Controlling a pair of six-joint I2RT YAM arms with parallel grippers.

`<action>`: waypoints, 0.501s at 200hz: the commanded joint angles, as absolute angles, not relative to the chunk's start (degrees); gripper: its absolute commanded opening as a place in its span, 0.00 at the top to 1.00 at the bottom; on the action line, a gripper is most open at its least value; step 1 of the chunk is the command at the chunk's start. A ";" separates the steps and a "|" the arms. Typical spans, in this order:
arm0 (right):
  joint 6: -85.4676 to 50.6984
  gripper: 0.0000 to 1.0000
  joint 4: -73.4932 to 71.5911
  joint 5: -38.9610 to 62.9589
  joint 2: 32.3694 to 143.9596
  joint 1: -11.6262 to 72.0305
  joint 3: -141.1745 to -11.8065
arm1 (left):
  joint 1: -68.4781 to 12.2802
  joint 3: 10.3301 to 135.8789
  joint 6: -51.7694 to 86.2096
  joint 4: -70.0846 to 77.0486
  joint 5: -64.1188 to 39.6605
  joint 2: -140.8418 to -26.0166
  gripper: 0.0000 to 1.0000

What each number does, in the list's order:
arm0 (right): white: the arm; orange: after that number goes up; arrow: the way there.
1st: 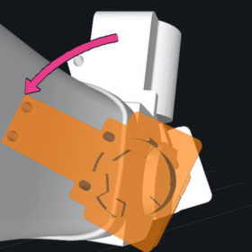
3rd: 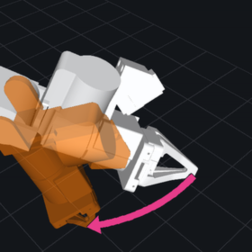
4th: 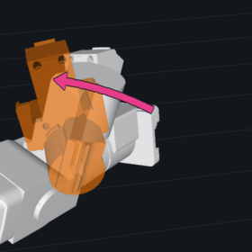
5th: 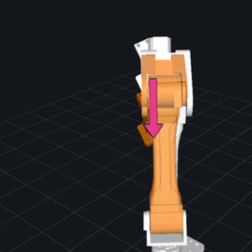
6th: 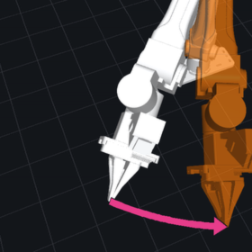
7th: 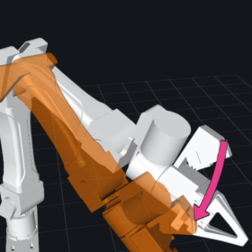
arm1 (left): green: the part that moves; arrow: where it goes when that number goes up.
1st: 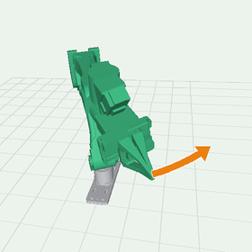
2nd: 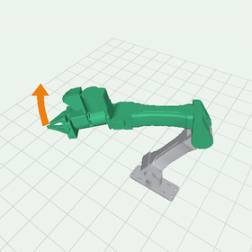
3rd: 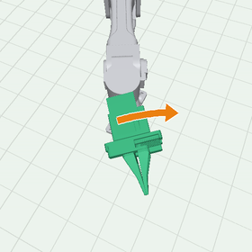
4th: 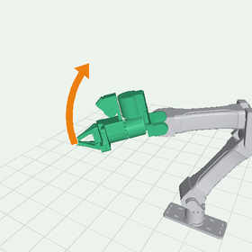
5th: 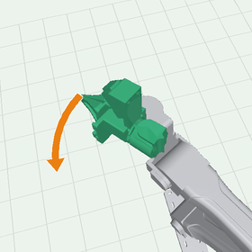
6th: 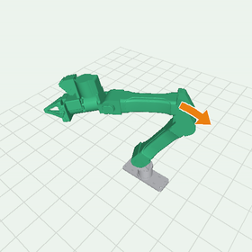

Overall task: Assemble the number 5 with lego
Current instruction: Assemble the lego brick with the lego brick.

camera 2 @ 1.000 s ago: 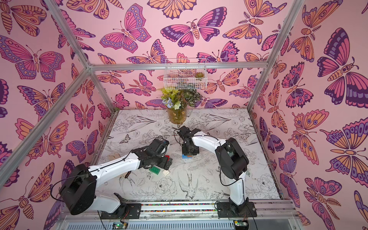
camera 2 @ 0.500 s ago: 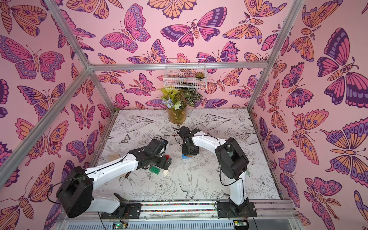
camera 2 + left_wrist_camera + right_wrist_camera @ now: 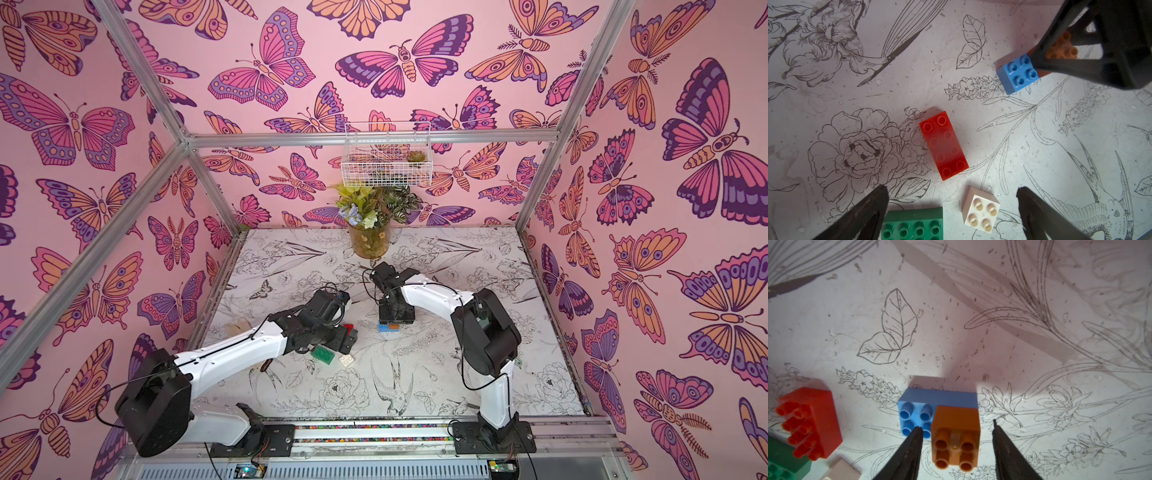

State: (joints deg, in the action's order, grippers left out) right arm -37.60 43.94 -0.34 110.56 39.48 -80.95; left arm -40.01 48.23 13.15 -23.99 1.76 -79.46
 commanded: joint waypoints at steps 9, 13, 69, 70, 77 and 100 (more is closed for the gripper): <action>-38.15 0.43 44.89 0.00 107.85 39.82 -80.57 | -39.52 47.20 13.46 -25.20 3.08 -77.74 0.00; -38.07 0.43 44.99 -0.13 107.77 39.88 -80.43 | -39.47 47.20 13.49 -25.21 3.08 -77.71 0.00; -37.62 0.43 46.09 -2.35 105.80 38.84 -79.19 | -39.49 47.90 13.39 -25.60 3.03 -78.11 0.00; -37.62 0.43 46.11 -2.36 105.77 38.80 -79.15 | -39.52 47.90 13.38 -25.63 3.01 -78.17 0.00; -37.62 0.43 46.14 -2.49 105.40 38.55 -78.86 | -39.53 48.08 13.41 -25.59 2.99 -78.29 0.00; -37.20 0.43 46.05 -2.69 105.12 37.84 -77.87 | -39.54 48.42 13.38 -25.58 2.75 -78.94 0.00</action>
